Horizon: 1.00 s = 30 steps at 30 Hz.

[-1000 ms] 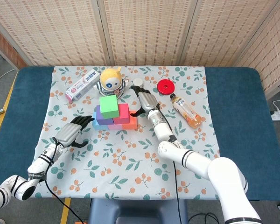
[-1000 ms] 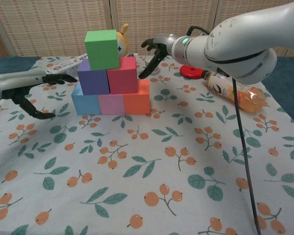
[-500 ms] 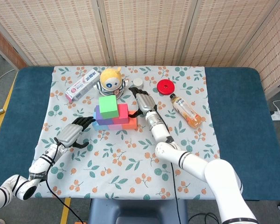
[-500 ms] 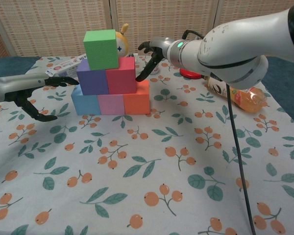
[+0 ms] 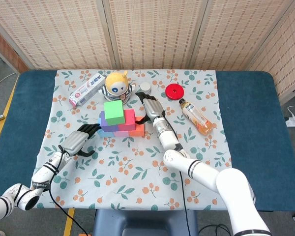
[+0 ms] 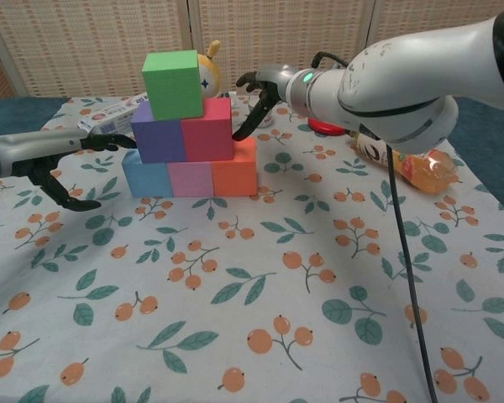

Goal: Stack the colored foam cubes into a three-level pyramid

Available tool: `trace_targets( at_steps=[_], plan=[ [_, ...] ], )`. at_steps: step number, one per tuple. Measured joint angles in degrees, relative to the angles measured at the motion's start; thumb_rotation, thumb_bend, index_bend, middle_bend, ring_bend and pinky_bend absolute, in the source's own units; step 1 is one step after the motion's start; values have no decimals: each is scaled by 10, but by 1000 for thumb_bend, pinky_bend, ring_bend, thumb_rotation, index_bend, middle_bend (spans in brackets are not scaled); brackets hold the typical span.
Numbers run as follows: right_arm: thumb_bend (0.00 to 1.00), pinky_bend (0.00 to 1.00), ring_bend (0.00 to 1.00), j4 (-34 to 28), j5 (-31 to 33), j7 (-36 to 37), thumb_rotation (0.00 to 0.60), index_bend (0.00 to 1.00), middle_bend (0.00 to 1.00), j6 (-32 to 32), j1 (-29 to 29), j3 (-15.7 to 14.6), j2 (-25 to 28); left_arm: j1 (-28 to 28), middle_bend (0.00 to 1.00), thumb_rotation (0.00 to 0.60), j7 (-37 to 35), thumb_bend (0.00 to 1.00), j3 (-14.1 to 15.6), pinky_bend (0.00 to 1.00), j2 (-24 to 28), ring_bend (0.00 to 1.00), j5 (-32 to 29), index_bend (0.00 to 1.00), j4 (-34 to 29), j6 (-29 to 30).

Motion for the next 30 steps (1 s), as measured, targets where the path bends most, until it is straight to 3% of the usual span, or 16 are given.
trace_targets(
  at_steps=[9, 18, 30],
  plan=[
    [0, 0, 0, -20, -2, -16, 600, 0, 0, 5, -12, -3, 20, 7, 0, 600, -6, 327, 1, 0, 3, 0, -5, 13, 1, 9],
    [0, 0, 0, -75, 17, -59, 600, 0, 0, 21, -39, -30, 67, 41, 0, 600, -19, 324, 18, 0, 11, 0, -23, 23, 13, 15],
    [0, 0, 0, -12, 29, -79, 600, 0, 0, 10, -34, -44, 23, 39, 0, 600, -20, 324, 20, 0, -17, 0, -30, 24, 42, -14]
  ],
)
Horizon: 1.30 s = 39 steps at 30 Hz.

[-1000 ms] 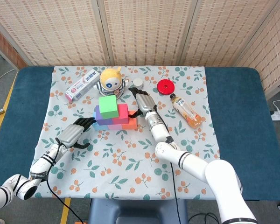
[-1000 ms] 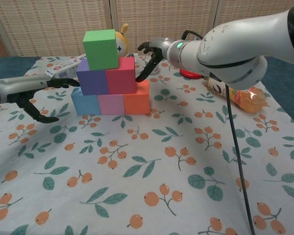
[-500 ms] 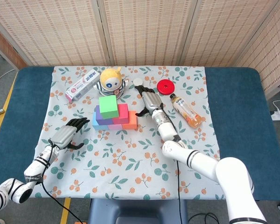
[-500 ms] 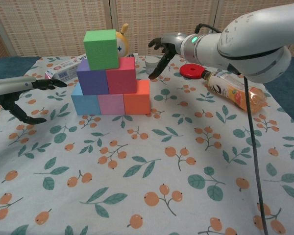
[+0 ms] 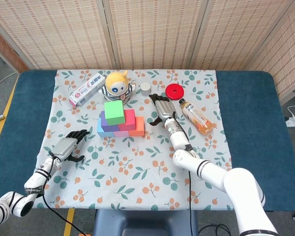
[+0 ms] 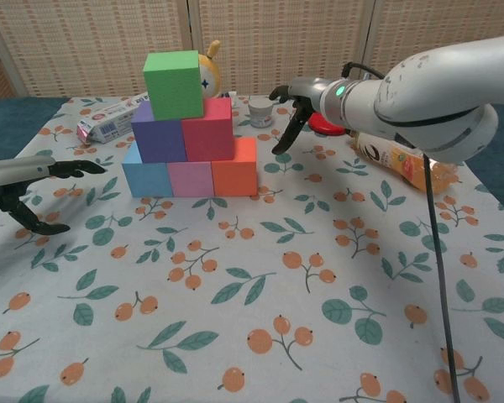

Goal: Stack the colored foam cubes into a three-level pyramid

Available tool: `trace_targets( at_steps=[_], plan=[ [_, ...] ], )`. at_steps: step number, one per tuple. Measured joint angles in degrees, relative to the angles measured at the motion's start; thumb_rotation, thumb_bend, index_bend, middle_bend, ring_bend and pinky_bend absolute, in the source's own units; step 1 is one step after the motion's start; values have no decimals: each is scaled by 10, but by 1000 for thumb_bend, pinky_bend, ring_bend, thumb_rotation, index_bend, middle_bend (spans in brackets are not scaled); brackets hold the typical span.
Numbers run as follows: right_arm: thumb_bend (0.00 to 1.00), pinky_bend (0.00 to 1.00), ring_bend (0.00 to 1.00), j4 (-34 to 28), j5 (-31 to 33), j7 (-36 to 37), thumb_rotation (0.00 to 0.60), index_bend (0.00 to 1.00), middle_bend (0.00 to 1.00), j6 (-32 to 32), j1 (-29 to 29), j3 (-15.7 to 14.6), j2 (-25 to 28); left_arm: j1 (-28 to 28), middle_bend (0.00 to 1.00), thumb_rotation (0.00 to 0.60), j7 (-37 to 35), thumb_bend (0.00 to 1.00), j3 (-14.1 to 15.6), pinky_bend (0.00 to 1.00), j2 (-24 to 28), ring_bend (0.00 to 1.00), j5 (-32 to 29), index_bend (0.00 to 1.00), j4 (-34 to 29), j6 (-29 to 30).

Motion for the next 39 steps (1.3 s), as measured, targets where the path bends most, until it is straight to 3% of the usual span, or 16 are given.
trace_targets(
  at_steps=[16, 24, 33, 39],
  plan=[
    [0, 0, 0, 108, -41, 30, 600, 0, 0, -35, 27, 32, -77, -33, 0, 600, 0, 323, -12, 0, -29, 0, 12, 26, 22, -25],
    [0, 0, 0, 125, -60, 38, 600, 0, 0, -48, 29, 42, -87, -33, 0, 600, -7, 323, -12, 0, -29, 0, 13, 26, 28, -24],
    [0, 0, 0, 83, -68, 21, 600, 0, 0, -29, 8, 39, -57, -16, 0, 600, -16, 322, -12, 0, -3, 0, 6, 27, 13, -4],
    [0, 0, 0, -23, -81, 14, 600, 0, 0, 18, -27, 36, 5, 8, 0, 600, -17, 322, -17, 0, 38, 0, -4, 31, -17, 31]
  ],
)
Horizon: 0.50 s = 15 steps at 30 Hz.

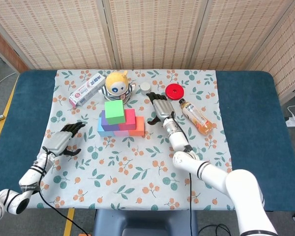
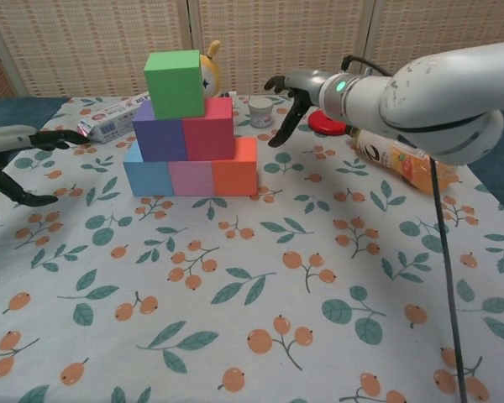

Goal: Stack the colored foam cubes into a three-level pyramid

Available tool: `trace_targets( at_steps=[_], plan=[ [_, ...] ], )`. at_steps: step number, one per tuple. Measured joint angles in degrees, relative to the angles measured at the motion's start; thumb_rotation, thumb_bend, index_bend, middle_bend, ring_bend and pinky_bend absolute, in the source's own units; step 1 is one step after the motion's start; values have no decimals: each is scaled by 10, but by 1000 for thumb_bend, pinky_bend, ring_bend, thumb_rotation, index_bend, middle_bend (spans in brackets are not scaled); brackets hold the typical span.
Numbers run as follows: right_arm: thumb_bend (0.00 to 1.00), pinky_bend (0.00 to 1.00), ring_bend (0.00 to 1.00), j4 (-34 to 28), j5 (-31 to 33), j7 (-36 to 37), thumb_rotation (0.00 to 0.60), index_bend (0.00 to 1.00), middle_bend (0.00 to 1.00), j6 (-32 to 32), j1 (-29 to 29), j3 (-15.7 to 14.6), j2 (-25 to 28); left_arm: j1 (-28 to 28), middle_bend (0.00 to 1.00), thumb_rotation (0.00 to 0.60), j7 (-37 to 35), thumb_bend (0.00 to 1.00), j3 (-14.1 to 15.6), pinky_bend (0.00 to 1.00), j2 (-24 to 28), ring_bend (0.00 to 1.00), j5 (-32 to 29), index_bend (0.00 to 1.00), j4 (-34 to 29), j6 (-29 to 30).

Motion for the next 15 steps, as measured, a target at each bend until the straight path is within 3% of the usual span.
trace_targets(
  at_steps=[9, 13, 15],
  plan=[
    [0, 0, 0, -301, -46, -4, 600, 0, 0, 124, -124, -25, 201, 66, 0, 600, 29, 324, -10, 0, 90, 0, -36, 50, -79, 78],
    [0, 0, 0, -435, -120, 30, 600, 0, 0, 206, -236, -57, 323, 104, 0, 600, 63, 325, -12, 0, 113, 0, -52, 67, -111, 126],
    [0, 0, 0, -459, -157, 48, 600, 0, 0, 235, -273, -72, 349, 126, 0, 600, 82, 325, -11, 0, 123, 0, -56, 75, -128, 157]
  ],
)
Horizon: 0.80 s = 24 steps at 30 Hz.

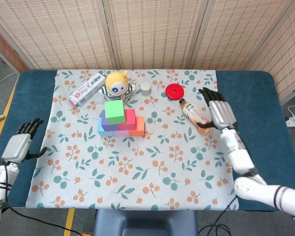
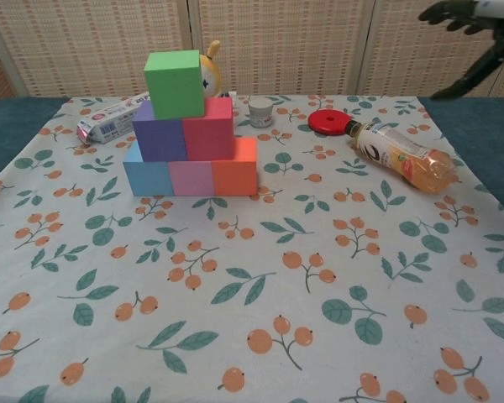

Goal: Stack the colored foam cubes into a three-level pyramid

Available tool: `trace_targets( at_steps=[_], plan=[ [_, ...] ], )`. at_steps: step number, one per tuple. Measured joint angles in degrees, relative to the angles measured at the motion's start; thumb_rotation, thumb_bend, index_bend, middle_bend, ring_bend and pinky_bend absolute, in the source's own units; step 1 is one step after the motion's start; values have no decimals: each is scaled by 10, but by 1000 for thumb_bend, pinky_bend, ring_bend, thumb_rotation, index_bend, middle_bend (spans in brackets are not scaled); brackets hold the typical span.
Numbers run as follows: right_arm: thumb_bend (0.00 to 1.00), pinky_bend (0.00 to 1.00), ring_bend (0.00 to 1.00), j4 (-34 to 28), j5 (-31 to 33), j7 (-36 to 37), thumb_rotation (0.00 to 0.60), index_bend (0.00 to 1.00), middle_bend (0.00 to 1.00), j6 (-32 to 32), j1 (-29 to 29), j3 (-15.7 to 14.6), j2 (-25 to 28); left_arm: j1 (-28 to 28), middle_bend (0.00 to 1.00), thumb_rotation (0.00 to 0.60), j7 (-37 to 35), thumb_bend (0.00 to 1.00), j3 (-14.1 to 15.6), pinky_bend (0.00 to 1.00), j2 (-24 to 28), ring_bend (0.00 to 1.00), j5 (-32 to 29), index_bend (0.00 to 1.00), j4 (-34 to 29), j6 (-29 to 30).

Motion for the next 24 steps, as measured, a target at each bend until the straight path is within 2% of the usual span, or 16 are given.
trace_targets(
  at_steps=[5, 10, 16, 18, 24],
  plan=[
    [0, 0, 0, -33, -146, 84, 600, 0, 0, 113, -113, -61, 49, 57, 0, 600, 32, 326, 9, 0, 20, 0, -1, 89, -37, 77],
    [0, 0, 0, -23, -261, 194, 600, 0, 0, 242, -244, -134, 68, 112, 0, 600, 44, 325, 28, 0, 29, 0, 19, 89, -66, 145],
    [0, 0, 0, 17, -338, 259, 600, 0, 0, 360, -354, -193, 55, 169, 0, 600, 61, 326, 63, 0, 32, 0, 67, 86, -96, 206],
    [0, 0, 0, 26, -355, 268, 600, 0, 0, 385, -380, -206, 48, 182, 0, 600, 68, 325, 73, 0, 32, 0, 82, 85, -107, 216],
    [0, 0, 0, 35, -386, 282, 600, 0, 0, 431, -437, -228, 33, 204, 0, 600, 93, 324, 77, 0, 18, 0, 104, 67, -117, 245]
  ],
)
